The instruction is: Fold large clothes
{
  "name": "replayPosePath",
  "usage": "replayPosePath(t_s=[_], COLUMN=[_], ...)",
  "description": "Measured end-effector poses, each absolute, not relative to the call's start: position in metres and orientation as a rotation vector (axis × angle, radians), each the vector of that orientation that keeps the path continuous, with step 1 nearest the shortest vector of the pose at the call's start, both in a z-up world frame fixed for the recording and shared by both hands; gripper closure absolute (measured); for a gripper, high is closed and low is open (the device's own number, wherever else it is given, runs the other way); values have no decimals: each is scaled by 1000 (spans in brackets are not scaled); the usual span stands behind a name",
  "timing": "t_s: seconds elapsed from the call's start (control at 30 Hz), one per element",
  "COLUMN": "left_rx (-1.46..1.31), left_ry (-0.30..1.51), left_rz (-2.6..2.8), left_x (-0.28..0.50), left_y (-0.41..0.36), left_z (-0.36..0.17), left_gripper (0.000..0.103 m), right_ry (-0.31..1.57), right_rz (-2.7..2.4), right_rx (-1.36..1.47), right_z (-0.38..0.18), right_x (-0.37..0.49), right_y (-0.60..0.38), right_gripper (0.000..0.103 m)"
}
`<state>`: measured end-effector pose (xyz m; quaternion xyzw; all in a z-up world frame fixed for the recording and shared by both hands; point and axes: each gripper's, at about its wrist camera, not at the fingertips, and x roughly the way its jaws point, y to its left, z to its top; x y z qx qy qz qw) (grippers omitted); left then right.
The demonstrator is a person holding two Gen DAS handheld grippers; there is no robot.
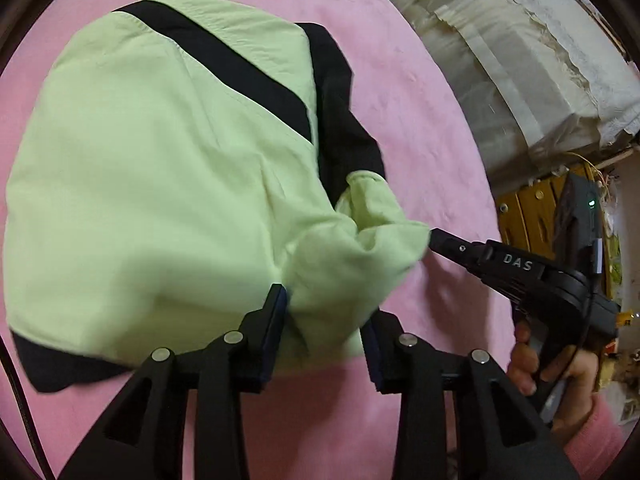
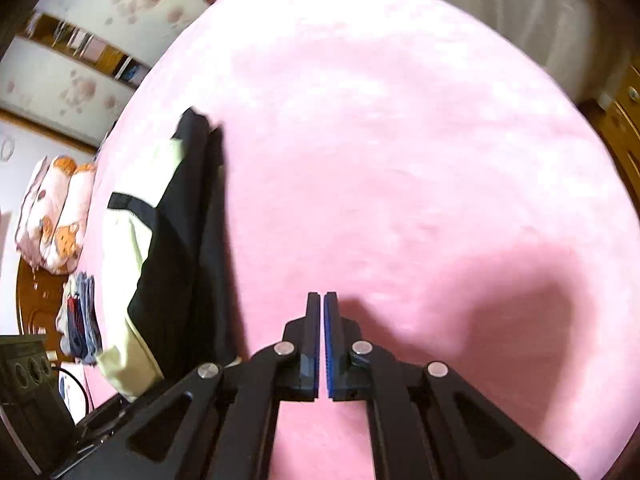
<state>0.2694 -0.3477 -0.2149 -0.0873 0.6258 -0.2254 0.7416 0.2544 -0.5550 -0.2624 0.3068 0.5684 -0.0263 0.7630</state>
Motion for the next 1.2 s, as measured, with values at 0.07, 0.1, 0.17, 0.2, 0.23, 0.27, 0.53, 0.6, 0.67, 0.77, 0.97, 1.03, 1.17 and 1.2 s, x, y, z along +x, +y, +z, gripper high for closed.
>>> replayPosePath(t_s=[0.07, 0.1, 0.17, 0.2, 0.23, 0.27, 0.53, 0.6, 0.67, 0.77, 0.97, 1.03, 1.17, 1.2], left_rx=[-177, -172, -161, -153, -152, -155, -218, -224, -198, -131, -95, -86, -53, -39], left_ry=[1408, 1424, 1459, 1471, 1478, 1490, 1475, 1442, 1407, 1365, 1288, 1279, 1286, 1291], left_rz=[-518, -523, -517, -503, -486, -458, -120, -76, -33, -30, -42, -56, -72, -76], left_x=[264, 261, 249, 245, 243, 236, 183, 175, 166, 159, 149, 149, 157, 160], left_y=[-346, -343, -330, -322, -316, -304, -179, -161, -145, -136, -130, -130, -138, -140], left_z=[-199, -191, -175, -167, -156, -145, -84, -71, -57, -38, -17, -15, -20, -21], left_gripper=[46, 42, 26, 26, 26, 26, 25, 25, 25, 25, 25, 25, 25, 25], right_ry=[1242, 1251, 1274, 1290, 1304, 1316, 1312, 1302, 1291, 1266, 1237, 1238, 1241, 1241], right_rz=[-68, -72, -76, -74, -70, -65, -34, -32, -29, -24, 1, 7, 38, 39], right_rx=[676, 685, 689, 687, 683, 677, 549, 517, 494, 465, 424, 419, 425, 426], right_z=[-256, -253, -246, -241, -236, -229, -154, -137, -122, -104, -82, -79, -81, -81], right_x=[247, 240, 232, 224, 219, 211, 164, 154, 150, 142, 138, 138, 144, 145], right_y=[-552, -551, -544, -539, -531, -523, -456, -438, -424, -404, -373, -364, -353, -352], right_gripper=[102, 102, 102, 102, 101, 101, 100, 89, 69, 59, 45, 44, 44, 44])
